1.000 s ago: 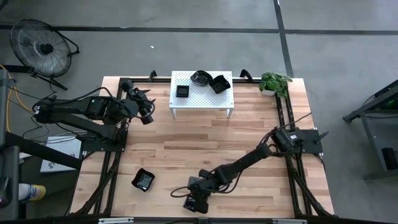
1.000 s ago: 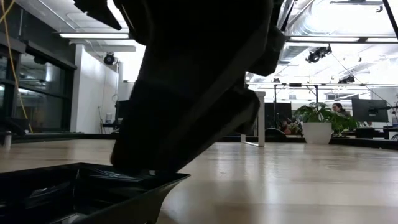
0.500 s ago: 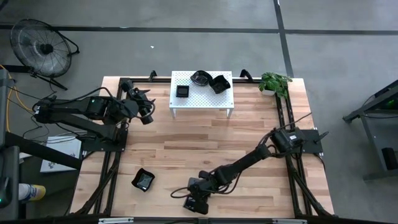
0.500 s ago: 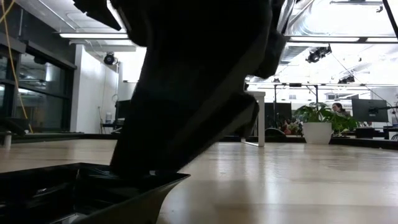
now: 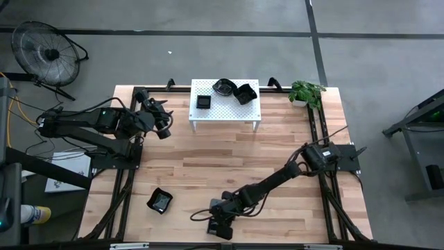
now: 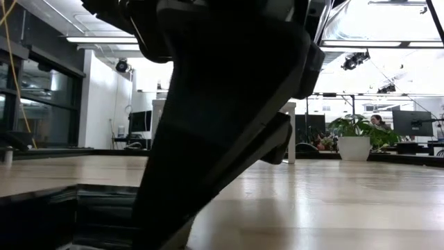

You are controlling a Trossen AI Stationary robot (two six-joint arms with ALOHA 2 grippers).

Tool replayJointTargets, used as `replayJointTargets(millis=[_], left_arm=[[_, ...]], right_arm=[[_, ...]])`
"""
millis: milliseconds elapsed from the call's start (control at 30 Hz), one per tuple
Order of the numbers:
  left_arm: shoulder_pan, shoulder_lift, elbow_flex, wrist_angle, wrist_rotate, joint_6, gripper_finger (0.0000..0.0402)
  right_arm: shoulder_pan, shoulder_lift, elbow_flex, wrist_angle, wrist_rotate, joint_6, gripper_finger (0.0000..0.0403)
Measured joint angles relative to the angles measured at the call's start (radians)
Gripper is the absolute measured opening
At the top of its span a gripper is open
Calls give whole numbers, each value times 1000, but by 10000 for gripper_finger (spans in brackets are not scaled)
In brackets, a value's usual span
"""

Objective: Pick & Place Mini shaped plates
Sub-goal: Stack the black square plate on top of the black square plate on the shelf

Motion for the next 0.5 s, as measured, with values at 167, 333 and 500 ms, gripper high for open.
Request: replayJointTargets(millis=[167,333,500], left_arm=[[0,0,0,-4,6,-1,198],[0,0,0,-35,7,-19,198],[0,0,-13,-44,8,-30,198]], right_arm=[[0,-16,0,-13,2,-1,4],[-1,-17,0,-17,2,-4,8],[-8,-18,0,-18,-2,-9,3]])
